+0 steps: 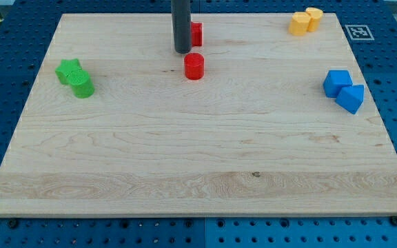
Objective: Slide the red circle to the red star
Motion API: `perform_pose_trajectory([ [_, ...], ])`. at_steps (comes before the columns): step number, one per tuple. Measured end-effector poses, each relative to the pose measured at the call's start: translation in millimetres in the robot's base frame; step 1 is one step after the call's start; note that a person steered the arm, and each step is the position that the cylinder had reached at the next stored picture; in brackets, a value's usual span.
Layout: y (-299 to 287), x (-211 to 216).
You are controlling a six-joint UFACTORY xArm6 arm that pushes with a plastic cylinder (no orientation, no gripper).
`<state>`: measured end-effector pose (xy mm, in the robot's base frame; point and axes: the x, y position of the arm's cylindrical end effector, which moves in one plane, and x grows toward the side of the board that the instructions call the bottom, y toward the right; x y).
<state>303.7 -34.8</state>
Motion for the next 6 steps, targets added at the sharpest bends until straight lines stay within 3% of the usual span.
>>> perform_pose_trajectory([
  [1,-11,-25],
  [3,34,-22],
  [4,40,19],
  [6,103,40],
])
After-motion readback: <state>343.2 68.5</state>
